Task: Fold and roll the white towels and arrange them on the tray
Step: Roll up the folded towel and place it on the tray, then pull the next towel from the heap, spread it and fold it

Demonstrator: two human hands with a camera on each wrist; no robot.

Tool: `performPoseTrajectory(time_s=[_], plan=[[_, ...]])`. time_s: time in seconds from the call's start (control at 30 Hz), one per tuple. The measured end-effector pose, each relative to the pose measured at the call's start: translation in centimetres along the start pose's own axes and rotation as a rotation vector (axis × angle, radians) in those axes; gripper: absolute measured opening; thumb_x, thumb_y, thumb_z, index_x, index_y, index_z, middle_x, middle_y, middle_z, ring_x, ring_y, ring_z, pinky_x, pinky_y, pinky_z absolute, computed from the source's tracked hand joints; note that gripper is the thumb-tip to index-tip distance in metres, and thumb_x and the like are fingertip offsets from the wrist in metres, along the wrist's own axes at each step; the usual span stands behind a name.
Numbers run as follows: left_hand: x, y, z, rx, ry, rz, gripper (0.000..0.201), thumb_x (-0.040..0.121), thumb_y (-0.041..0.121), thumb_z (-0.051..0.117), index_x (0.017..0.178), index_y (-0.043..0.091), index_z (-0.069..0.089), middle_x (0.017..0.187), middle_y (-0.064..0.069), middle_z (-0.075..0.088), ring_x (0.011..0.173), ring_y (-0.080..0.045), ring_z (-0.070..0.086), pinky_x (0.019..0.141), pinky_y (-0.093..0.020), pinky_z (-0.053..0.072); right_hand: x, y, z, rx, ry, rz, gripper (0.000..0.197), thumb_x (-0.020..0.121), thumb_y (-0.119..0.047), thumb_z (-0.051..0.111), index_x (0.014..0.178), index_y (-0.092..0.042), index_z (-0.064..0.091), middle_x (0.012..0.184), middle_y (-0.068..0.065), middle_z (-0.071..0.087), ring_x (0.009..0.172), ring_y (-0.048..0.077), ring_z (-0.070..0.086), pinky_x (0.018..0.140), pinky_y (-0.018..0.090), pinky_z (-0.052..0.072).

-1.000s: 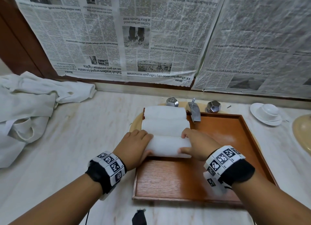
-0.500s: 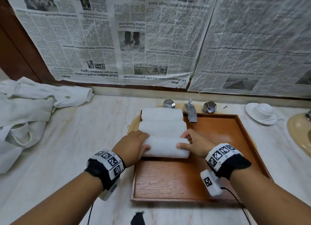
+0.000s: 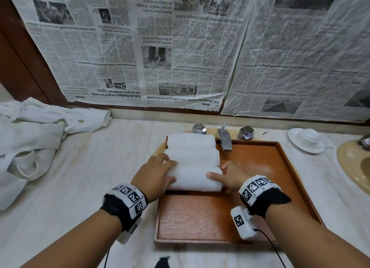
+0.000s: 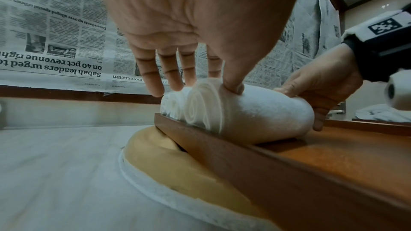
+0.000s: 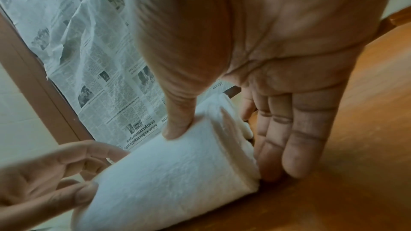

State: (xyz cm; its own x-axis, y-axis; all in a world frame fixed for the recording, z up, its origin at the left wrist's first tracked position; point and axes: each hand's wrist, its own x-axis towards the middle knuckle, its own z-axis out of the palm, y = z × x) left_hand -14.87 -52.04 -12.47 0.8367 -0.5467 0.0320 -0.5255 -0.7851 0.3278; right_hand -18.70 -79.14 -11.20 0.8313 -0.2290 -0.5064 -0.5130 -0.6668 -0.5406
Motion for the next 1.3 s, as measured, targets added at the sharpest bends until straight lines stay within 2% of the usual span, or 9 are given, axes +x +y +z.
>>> performPoseTrajectory(time_s=[0.17, 0.27, 0.4, 0.53, 0.73, 0.9, 1.1, 1.2, 1.3], plan=[[0.1, 0.3, 0.2, -0.032, -0.017, -0.024, 0.043, 0.096, 0.040, 0.053, 0.136, 0.028, 0.049, 0.138, 0.004, 0.042, 0.120, -0.022, 0.043, 0.094, -0.037, 0.046, 0.2, 0.6, 0.6, 0.033, 0.057, -0.029, 0.068, 0.075, -0.065, 0.073, 0.120, -0.023, 0.044, 0.112, -0.005, 0.058, 0.095, 0.013, 0.060, 0.088, 0.040, 0.056], [-0.3, 0.4, 0.2, -0.023, -0.011, -0.004, 0.045, 0.095, 0.040, 0.054, 0.137, 0.026, 0.048, 0.138, 0.003, 0.041, 0.120, -0.022, 0.043, 0.094, -0.038, 0.046, -0.2, 1.0, 0.8, 0.040, 0.048, -0.048, 0.066, 0.076, -0.066, 0.071, 0.120, -0.025, 0.043, 0.108, -0.007, 0.057, 0.094, 0.012, 0.060, 0.084, 0.036, 0.055], [-0.7, 0.2, 0.0, -0.024, -0.002, -0.004, 0.052, 0.092, 0.043, 0.056, 0.139, 0.024, 0.046, 0.141, 0.002, 0.038, 0.123, -0.023, 0.042, 0.095, -0.038, 0.046, -0.4, 1.2, 0.8, 0.031, 0.051, -0.075, 0.064, 0.077, -0.066, 0.071, 0.119, -0.027, 0.042, 0.105, -0.007, 0.056, 0.089, 0.011, 0.059, 0.071, 0.029, 0.049], [-0.9, 0.1, -0.1, -0.031, 0.003, -0.011, 0.057, 0.090, 0.047, 0.058, 0.140, 0.025, 0.044, 0.142, 0.004, 0.036, 0.125, -0.021, 0.039, 0.097, -0.036, 0.045, -0.4, 1.3, 0.8, 0.008, 0.068, -0.102, 0.068, 0.075, -0.064, 0.073, 0.121, -0.025, 0.041, 0.111, -0.006, 0.057, 0.096, 0.010, 0.057, 0.079, 0.029, 0.048], [-1.5, -0.1, 0.0, -0.056, 0.035, 0.010, 0.064, 0.088, 0.050, 0.060, 0.143, 0.024, 0.041, 0.143, 0.003, 0.035, 0.125, -0.020, 0.040, 0.097, -0.035, 0.045, -1.7, 0.5, -0.2, -0.057, 0.126, -0.103, 0.070, 0.074, -0.061, 0.077, 0.122, -0.025, 0.040, 0.117, -0.004, 0.052, 0.102, 0.013, 0.054, 0.082, 0.031, 0.046], [-2.3, -0.6, 0.2, -0.099, 0.064, 0.019, 0.069, 0.085, 0.052, 0.063, 0.143, 0.023, 0.041, 0.140, 0.003, 0.038, 0.122, -0.021, 0.043, 0.098, -0.037, 0.046, -3.2, -3.0, -0.9, -0.207, 0.267, -0.267, 0.064, 0.071, -0.068, 0.074, 0.111, -0.029, 0.044, 0.114, -0.007, 0.047, 0.093, 0.008, 0.052, 0.076, 0.029, 0.045], [-3.9, -3.6, -0.4, -0.134, 0.118, -0.084, 0.066, 0.086, 0.053, 0.060, 0.142, 0.024, 0.041, 0.137, 0.001, 0.040, 0.120, -0.023, 0.046, 0.094, -0.041, 0.049, -4.1, -10.4, 2.2, -0.381, 0.093, -0.473, 0.045, 0.079, -0.064, 0.068, 0.105, -0.032, 0.049, 0.105, -0.010, 0.050, 0.089, 0.008, 0.053, 0.081, 0.030, 0.048], [-5.9, -6.8, -1.2, -0.147, 0.152, -0.213, 0.060, 0.090, 0.052, 0.058, 0.141, 0.023, 0.044, 0.137, 0.000, 0.041, 0.122, -0.022, 0.045, 0.096, -0.039, 0.048, -3.7, -14.4, 5.2, -0.409, 0.007, -0.570, 0.037, 0.081, -0.059, 0.068, 0.099, -0.032, 0.051, 0.097, -0.011, 0.055, 0.085, 0.007, 0.054, 0.082, 0.033, 0.049], [-9.2, -11.4, -2.8, -0.161, 0.200, -0.365, 0.052, 0.091, 0.050, 0.058, 0.136, 0.024, 0.050, 0.135, 0.001, 0.044, 0.123, -0.020, 0.045, 0.099, -0.036, 0.045, -3.3, -18.9, 9.4, -0.418, -0.099, -0.630, 0.035, 0.083, -0.060, 0.066, 0.100, -0.032, 0.053, 0.098, -0.011, 0.057, 0.085, 0.004, 0.054, 0.078, 0.030, 0.047]])
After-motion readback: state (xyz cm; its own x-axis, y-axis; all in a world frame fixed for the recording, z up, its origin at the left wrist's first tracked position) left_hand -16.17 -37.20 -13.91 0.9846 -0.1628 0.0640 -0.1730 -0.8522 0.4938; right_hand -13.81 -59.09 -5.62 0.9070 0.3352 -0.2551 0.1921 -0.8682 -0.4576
